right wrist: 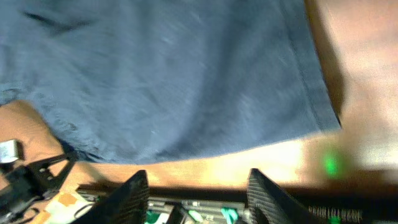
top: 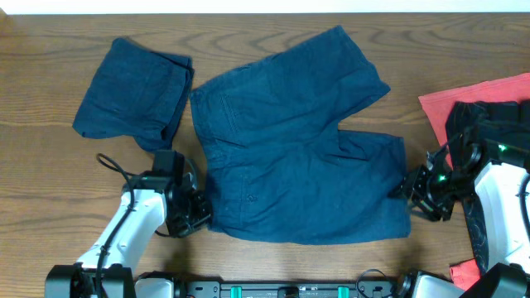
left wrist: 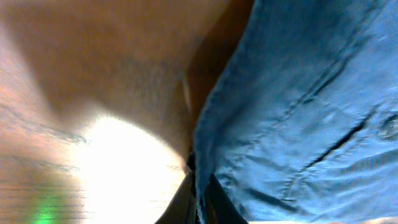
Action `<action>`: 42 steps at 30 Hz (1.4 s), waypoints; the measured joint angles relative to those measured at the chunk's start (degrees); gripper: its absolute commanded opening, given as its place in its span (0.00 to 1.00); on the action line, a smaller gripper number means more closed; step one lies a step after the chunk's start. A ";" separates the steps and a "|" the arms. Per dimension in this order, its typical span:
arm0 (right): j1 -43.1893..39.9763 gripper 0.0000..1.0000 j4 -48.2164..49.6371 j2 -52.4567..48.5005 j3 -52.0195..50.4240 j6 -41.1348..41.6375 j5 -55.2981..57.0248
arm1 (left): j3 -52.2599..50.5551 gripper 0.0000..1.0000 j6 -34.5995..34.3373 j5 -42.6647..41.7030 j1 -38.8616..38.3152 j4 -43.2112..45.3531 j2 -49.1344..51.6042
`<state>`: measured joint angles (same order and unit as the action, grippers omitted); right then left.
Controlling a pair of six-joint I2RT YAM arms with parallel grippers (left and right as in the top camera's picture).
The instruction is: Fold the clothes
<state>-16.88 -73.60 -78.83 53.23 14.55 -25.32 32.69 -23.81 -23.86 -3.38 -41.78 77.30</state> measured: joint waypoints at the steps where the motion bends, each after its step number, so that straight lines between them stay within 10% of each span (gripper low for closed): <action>1: 0.00 0.43 -0.72 0.00 -0.59 0.94 0.55 | 0.81 0.06 -0.02 0.00 0.24 -0.07 0.00; 22: 0.02 0.37 23.93 -0.02 -23.52 14.49 1.66 | 4.85 0.06 0.24 0.07 0.59 -0.24 0.00; 42: 0.02 0.45 18.71 0.20 -25.07 15.41 6.99 | 4.85 0.06 1.20 0.17 0.61 -0.61 0.00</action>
<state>-16.86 -54.89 -78.63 28.16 29.95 -18.33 37.54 -22.61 -23.68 -2.76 -42.39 77.30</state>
